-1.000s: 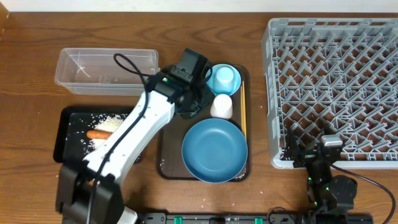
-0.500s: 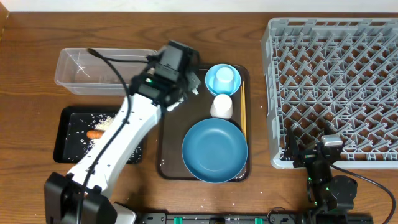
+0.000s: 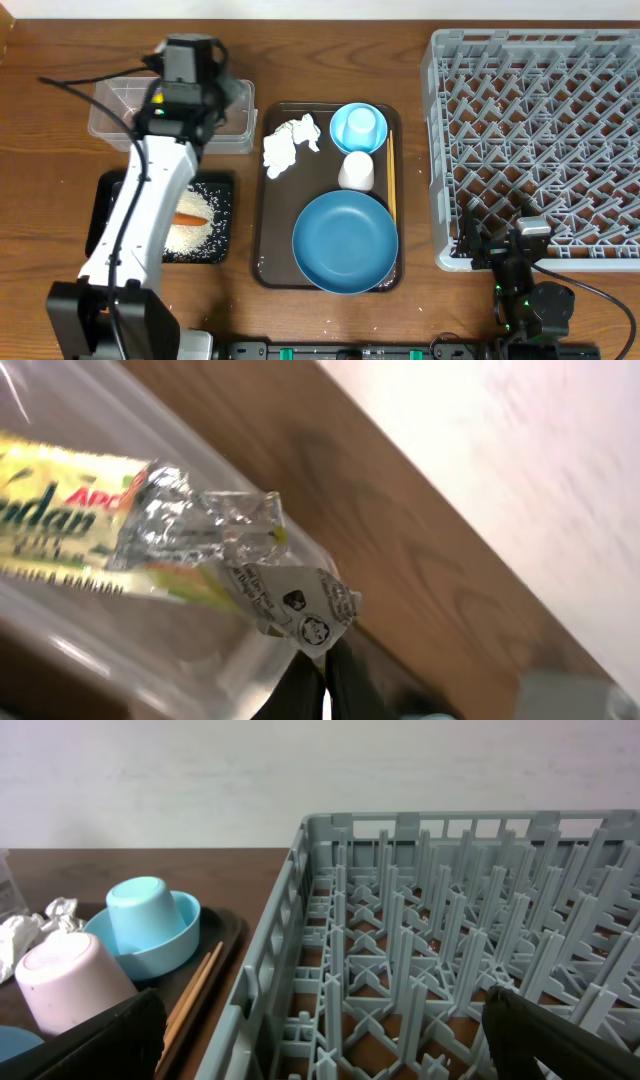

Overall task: Sort waste into correct bins and load items into the dishwasher rack
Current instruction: 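Carry the wrapper left and drop it into the clear plastic container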

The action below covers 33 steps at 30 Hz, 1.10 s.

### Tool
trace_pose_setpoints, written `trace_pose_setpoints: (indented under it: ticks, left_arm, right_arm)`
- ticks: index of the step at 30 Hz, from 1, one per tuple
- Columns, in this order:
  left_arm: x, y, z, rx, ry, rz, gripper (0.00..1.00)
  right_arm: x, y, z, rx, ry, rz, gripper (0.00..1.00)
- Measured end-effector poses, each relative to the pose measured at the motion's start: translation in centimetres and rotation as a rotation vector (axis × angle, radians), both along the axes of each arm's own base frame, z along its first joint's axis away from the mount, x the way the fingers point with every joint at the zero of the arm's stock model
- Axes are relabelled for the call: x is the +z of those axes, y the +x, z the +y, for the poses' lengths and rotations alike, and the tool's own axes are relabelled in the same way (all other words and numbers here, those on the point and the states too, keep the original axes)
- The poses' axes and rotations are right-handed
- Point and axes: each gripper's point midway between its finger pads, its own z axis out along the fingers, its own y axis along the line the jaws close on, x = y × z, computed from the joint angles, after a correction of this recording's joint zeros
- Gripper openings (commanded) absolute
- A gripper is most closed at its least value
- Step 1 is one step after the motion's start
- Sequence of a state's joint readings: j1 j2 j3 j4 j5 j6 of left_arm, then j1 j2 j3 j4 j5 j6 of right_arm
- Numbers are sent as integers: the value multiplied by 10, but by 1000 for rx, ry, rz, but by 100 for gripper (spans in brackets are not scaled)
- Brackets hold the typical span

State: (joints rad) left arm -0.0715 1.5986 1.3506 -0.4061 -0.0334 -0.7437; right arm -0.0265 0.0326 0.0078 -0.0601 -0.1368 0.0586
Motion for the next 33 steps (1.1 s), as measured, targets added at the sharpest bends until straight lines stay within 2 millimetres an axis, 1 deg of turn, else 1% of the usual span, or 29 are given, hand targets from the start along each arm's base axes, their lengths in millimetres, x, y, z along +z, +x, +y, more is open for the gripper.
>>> trace_pose_setpoints:
  ticks: [2,3,5,6,7,10,13,15,17,18,19,21,23,26,28,30,33]
  left_arm:
    - [-6,7,9,-5,26,-1,17]
    - [-12,9,12,-7,35,10,34]
    - [-25,12,14,-14,46,38,57]
    - [-32,12,16,-16,52,58,64]
    - [-40,11,16,-21,59,79,68]
    - [-48,9,16,-29,64,109,71]
    - [-46,8,10,-56,39,107,74]
    - [-41,6,-1,-102,-6,100,77]
    - [-34,3,-16,-163,-60,85,78]
    - [-30,1,-28,-206,-93,79,79]
    - [-28,-2,-37,-238,-117,80,84]
    - [-27,-13,-60,-317,-168,104,86]
    - [-28,-23,-85,-387,-209,130,87]
    - [-27,-32,-115,-456,-235,143,87]
    - [-31,-37,-122,-426,-246,173,88]
    - [-39,-43,-123,-361,-242,218,88]
    - [-45,-46,-123,-266,-184,233,88]
  right_arm:
    - [0,0,0,0,0,0,99]
    - [0,0,0,0,0,0,99]
    - [0,0,0,0,0,0,99]
    - [0,0,0,0,0,0,99]
    - [0,0,0,0,0,0,99]
    - [0,0,0,0,0,0,99]
    - [0,0,0,0,0,0,99]
    - [0,0,0,0,0,0,99]
    - [0,0,0,0,0,0,99]
    - [0,0,0,-1,0,0,99]
    - [0,0,0,0,0,0,99]
    - [0,0,0,0,0,0,99]
    - [0,0,0,0,0,0,99]
    - [0,0,0,0,0,0,99]
    - [0,0,0,0,0,0,99]
    - [0,0,0,0,0,0,99]
    - [0,0,0,0,0,0,99]
